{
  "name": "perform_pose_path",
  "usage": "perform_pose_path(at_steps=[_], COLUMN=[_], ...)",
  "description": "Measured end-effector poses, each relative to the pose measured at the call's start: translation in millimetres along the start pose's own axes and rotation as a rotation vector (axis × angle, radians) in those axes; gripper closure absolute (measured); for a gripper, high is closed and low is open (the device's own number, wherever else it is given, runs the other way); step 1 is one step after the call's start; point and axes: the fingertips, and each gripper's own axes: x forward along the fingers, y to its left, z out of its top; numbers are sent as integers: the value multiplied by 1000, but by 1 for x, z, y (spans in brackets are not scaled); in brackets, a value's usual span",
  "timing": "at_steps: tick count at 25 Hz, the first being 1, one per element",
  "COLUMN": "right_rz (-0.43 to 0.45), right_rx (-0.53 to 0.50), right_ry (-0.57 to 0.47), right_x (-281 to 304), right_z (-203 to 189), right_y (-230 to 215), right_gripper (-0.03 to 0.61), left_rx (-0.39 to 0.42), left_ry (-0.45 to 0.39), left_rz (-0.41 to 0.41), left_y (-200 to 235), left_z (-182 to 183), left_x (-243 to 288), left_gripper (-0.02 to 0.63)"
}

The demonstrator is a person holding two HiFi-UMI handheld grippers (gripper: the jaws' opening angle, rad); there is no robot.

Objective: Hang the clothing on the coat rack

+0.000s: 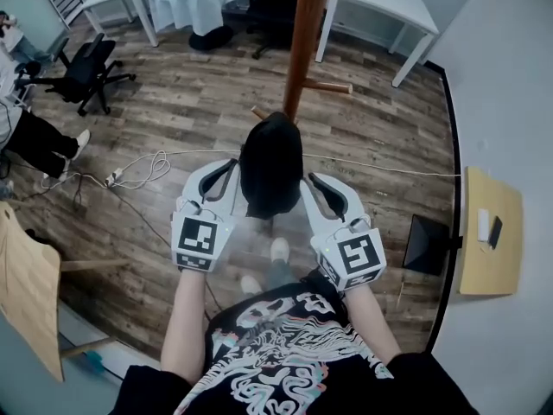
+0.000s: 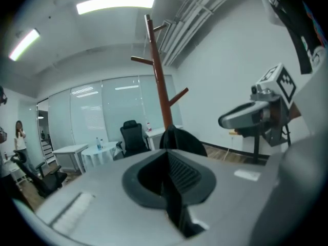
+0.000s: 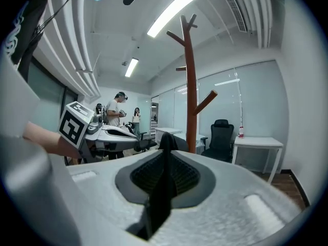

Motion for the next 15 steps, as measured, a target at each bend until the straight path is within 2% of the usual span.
perform_pose_path(at_steps=[4,10,13,15], right_rz=[-26,-61,-87,-99], right_rx=[11,7,0,-4], right_ry=[-28,-32,-34,-45], right_x=[-18,-39,-52,-59], right_z=[6,11,12,15], right_y=[5,20,34,43], right_gripper=[567,577,578,578], left_rx=[-1,-23,-28,-89], left_ry=[-3,-33,-55,-98], left_rz=[-33,-78,-54,-12], left_y=[-19,-40,-42,-38], left_z=[4,13,17,24], left_x=[-10,-30,-46,-60], left_gripper=[624,624,624,624])
